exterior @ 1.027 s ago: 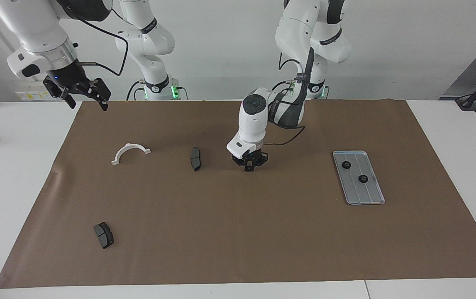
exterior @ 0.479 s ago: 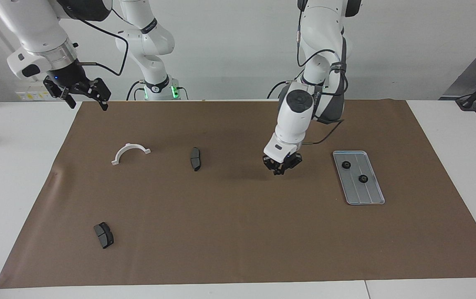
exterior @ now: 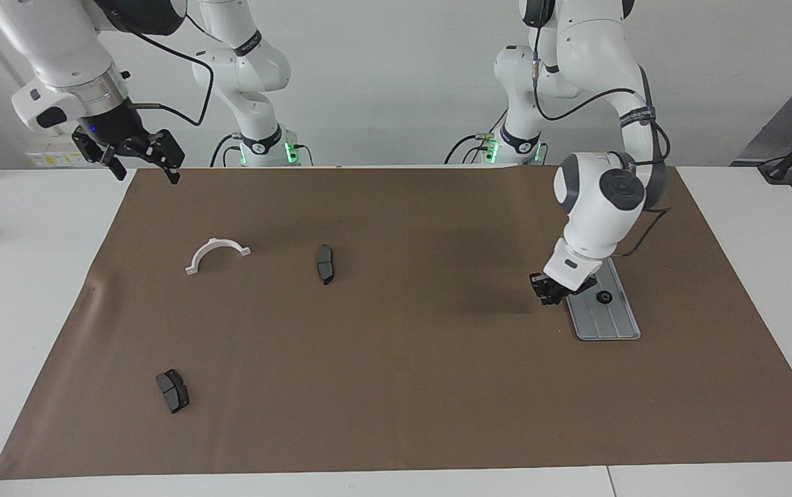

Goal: Pick bearing gear from pile to tray

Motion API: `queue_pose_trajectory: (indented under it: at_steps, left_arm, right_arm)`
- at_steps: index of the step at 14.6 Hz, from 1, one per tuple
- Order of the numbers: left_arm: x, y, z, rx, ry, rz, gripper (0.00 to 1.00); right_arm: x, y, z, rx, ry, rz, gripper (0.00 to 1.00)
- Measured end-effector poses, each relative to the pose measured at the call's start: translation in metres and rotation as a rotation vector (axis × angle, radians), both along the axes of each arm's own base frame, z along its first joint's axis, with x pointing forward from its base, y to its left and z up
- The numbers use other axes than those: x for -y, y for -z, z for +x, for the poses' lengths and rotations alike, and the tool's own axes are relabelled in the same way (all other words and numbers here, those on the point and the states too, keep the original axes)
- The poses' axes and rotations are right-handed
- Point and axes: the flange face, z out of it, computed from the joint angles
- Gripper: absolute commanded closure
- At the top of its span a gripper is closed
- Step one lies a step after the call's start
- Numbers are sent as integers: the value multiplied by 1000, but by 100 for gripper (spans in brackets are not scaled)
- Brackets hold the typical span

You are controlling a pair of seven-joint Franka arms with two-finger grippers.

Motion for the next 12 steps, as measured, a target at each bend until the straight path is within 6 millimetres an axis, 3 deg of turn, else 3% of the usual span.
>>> queue_pose_trajectory:
  at_steps: [6, 11, 12]
  left_arm:
    - [-65, 29, -4, 48, -40, 8, 100]
    - [-77, 35, -3, 67, -54, 12, 100]
    - [-77, 39, -4, 64, -53, 14, 41]
  right_arm:
    - [0, 0, 0, 0, 0, 0, 0]
    - [0, 0, 0, 0, 0, 0, 0]
    - [0, 0, 0, 0, 0, 0, 0]
